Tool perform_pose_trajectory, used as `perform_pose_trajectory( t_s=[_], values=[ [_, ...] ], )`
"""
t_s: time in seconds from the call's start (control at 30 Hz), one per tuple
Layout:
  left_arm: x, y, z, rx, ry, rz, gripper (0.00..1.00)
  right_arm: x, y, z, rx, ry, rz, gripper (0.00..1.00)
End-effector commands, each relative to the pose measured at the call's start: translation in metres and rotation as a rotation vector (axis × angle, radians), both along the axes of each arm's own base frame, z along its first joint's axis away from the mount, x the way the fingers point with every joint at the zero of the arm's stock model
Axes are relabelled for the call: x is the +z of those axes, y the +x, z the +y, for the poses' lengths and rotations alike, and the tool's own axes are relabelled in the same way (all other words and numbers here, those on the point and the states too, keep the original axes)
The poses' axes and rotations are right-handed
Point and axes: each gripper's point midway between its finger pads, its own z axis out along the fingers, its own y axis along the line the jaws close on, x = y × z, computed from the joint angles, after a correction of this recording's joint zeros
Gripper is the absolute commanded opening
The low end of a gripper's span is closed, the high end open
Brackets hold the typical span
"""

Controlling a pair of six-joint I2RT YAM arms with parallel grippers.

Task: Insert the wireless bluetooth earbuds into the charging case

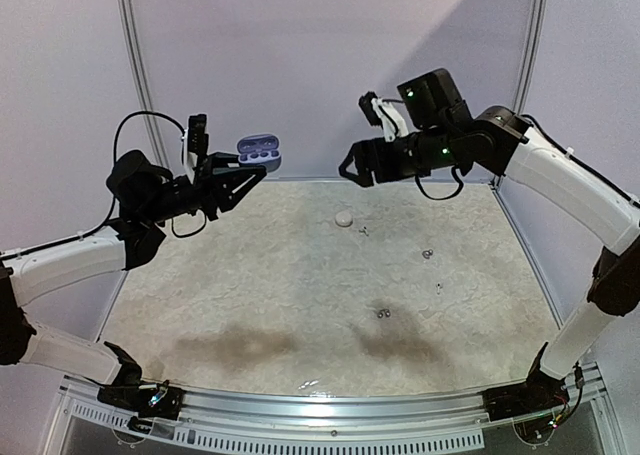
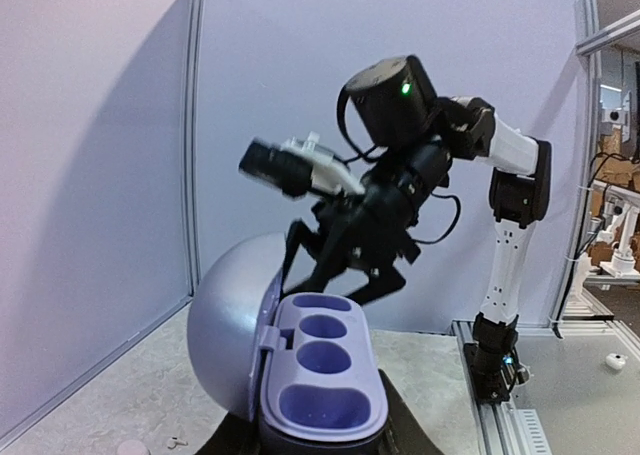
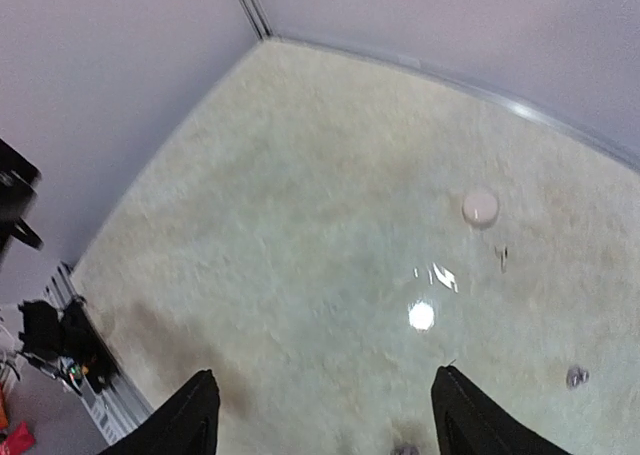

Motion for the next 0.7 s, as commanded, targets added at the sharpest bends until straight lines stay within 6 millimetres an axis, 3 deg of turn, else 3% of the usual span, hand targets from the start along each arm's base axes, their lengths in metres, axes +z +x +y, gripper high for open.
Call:
perform_pose_trajectory(
  t_s=[0.0, 0.13, 0.37, 0.5, 0.67],
  values=[
    [0.011, -0.002, 0.008, 0.028, -0.054, -0.032, 0.00, -0.093, -0.021, -0.035, -0.118, -0.190, 0.386, 0.67],
    [0.011, -0.004, 0.012, 0.049, -0.065, -0.062, 0.00, -0.157, -0.031, -0.051, -0.160, -0.353, 0.595, 0.54],
    [-0.001, -0.015, 0.017, 0.053, -0.029, -0.072, 0.00, -0.231, -0.032, -0.069, -0.200, -0.597, 0.698, 0.42],
    [-0.011, -0.021, 0.020, 0.056, -0.014, -0.046, 0.00, -0.253, -0.034, -0.059, -0.203, -0.587, 0.767, 0.41],
    [-0.010, -0.028, 0.027, 0.079, -0.016, -0.072, 0.00, -0.257, -0.026, -0.056, -0.258, -0.574, 0.765, 0.42]
  ],
)
